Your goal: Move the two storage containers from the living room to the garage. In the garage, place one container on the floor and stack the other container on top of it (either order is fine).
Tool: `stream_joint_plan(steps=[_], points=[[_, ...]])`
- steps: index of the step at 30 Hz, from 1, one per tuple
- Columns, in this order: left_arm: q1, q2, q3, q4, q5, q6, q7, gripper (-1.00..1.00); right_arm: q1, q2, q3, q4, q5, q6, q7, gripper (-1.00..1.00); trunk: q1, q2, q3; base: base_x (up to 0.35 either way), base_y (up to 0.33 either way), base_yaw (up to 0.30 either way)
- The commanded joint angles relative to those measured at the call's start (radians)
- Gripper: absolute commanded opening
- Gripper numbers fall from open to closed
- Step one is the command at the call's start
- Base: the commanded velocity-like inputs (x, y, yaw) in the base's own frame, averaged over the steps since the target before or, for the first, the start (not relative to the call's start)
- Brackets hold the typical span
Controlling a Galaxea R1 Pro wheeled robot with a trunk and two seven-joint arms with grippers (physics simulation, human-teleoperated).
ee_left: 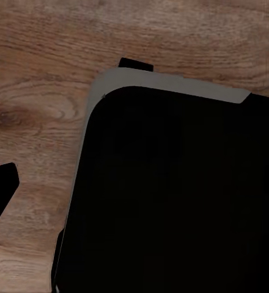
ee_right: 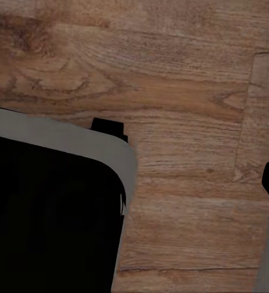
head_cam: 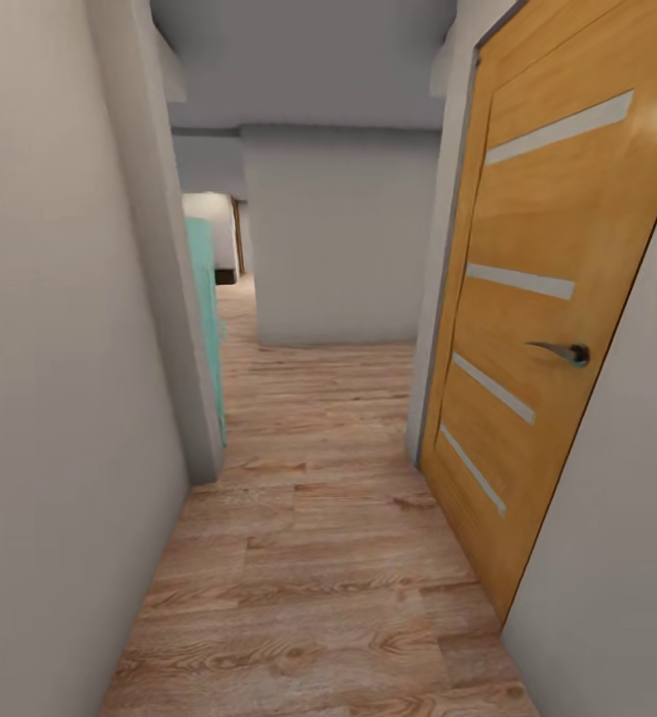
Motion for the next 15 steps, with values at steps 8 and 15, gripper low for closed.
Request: stream_joint_plan(steps=[8, 15], points=[[0.000, 0.001, 0.005, 0.002, 0.001, 0.000, -0.001, 1.00, -0.001, 0.000, 0.009, 0.003, -0.007, -0.006, 0.000, 1.00, 0.001, 0.000, -0.001, 0.319, -0.033, 0.001], [0.000, 0.003, 0.005, 0.002, 0.001, 0.001, -0.006, 1.00, -0.001, 0.001, 0.010, 0.003, -0.007, -0.005, 0.000, 1.00, 0.001, 0.000, -0.001, 0.325, -0.001, 0.013]])
